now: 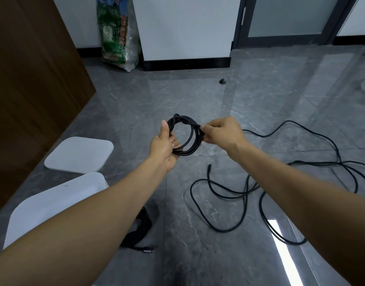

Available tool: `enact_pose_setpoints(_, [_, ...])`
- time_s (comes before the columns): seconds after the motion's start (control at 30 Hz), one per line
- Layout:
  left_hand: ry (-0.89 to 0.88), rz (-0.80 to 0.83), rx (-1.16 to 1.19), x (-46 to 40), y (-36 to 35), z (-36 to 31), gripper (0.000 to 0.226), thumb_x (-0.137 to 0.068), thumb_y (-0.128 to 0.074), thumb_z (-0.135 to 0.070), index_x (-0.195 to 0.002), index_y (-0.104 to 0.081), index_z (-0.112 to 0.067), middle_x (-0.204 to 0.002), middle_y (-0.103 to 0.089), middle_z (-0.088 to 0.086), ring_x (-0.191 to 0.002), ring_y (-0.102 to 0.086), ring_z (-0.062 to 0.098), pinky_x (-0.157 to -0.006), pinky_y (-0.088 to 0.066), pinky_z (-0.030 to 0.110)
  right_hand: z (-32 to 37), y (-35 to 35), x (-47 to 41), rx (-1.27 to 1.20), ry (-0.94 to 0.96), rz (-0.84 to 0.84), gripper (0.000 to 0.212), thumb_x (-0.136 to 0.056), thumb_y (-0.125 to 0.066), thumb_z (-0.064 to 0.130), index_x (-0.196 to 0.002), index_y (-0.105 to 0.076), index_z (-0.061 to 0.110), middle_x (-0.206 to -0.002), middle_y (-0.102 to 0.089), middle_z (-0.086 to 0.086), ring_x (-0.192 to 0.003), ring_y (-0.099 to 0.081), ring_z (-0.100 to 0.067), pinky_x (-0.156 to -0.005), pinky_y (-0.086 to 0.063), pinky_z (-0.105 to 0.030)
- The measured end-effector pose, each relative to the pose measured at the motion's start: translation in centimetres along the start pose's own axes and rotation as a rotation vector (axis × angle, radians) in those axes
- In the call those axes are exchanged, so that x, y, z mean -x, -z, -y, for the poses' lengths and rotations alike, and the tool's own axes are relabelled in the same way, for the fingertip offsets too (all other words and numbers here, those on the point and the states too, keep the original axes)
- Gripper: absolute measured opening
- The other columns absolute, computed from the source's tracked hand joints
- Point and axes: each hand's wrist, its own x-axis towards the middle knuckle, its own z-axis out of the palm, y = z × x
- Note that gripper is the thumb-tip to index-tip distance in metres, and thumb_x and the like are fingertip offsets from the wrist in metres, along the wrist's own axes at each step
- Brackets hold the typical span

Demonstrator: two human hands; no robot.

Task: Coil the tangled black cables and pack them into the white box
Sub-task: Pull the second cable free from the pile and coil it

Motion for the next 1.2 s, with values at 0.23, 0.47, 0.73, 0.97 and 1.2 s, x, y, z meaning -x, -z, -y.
enact_pose_setpoints(0.23, [0.046, -0.031, 0.076, 0.7, -0.7, 0.6, 0.042, -0.097, -0.040, -0.043, -0.068, -0.042, -0.013, -0.034, -0.028, -0.008, -0.027, -0.025, 0.004, -0.043, -0.042, 0.015, 0.0, -0.6, 0.3, 0.006, -0.052, 0.036, 0.022, -0.082, -0.071, 0.016, -0.097, -0.070, 0.000, -0.094, -0.071, -0.013, -0.092, -0.067, -0.025, -0.090, -0.054, -0.037])
enact_pose_setpoints(0.47, [-0.155, -0.034, -0.196, 0.6, -1.2, 0.6, 0.043, -0.098, -0.038, -0.044, -0.065, -0.038, -0.017, -0.039, -0.027, -0.010, -0.035, -0.025, 0.005, -0.047, -0.029, 0.021, 0.6, -0.9, 1.0, -0.371, -0.152, 0.103, 0.017, -0.081, -0.072, 0.016, -0.080, -0.065, 0.001, -0.077, -0.063, -0.011, -0.073, -0.063, -0.021, -0.076, -0.057, -0.028])
enact_pose_setpoints(0.73, [-0.227, -0.011, -0.401, -0.6, -0.4, 1.6, 0.044, -0.097, -0.039, -0.047, -0.066, -0.041, -0.016, -0.038, -0.037, -0.012, -0.040, -0.035, 0.006, -0.051, -0.032, 0.023, -0.4, -1.6, 1.2, -0.440, -0.225, 0.102, 0.018, -0.091, -0.059, 0.018, -0.075, -0.059, 0.011, -0.071, -0.060, -0.002, -0.065, -0.055, -0.012, -0.067, -0.045, -0.022])
enact_pose_setpoints(0.97, [-0.045, 0.092, -0.274, 0.4, -0.4, 1.7, 0.041, -0.096, -0.038, -0.049, -0.069, -0.040, -0.017, -0.039, -0.034, -0.011, -0.035, -0.032, 0.003, -0.054, -0.034, 0.023, -1.3, -0.7, 1.7, -0.735, -0.322, 0.291, 0.022, -0.095, -0.049, 0.014, -0.075, -0.058, 0.009, -0.059, -0.065, -0.001, -0.069, -0.056, -0.016, -0.064, -0.046, -0.023])
enact_pose_setpoints(1.2, [0.147, -0.008, -0.479, 0.6, 3.3, 2.5, 0.038, -0.098, -0.038, -0.043, -0.075, -0.048, -0.014, -0.063, -0.045, 0.000, -0.057, -0.046, 0.010, -0.056, -0.047, 0.021, -4.6, -2.5, 1.2, -0.279, -0.467, 0.283, 0.012, -0.087, -0.064, 0.018, -0.080, -0.060, 0.009, -0.073, -0.054, -0.002, -0.055, -0.038, -0.008, -0.042, -0.030, -0.017])
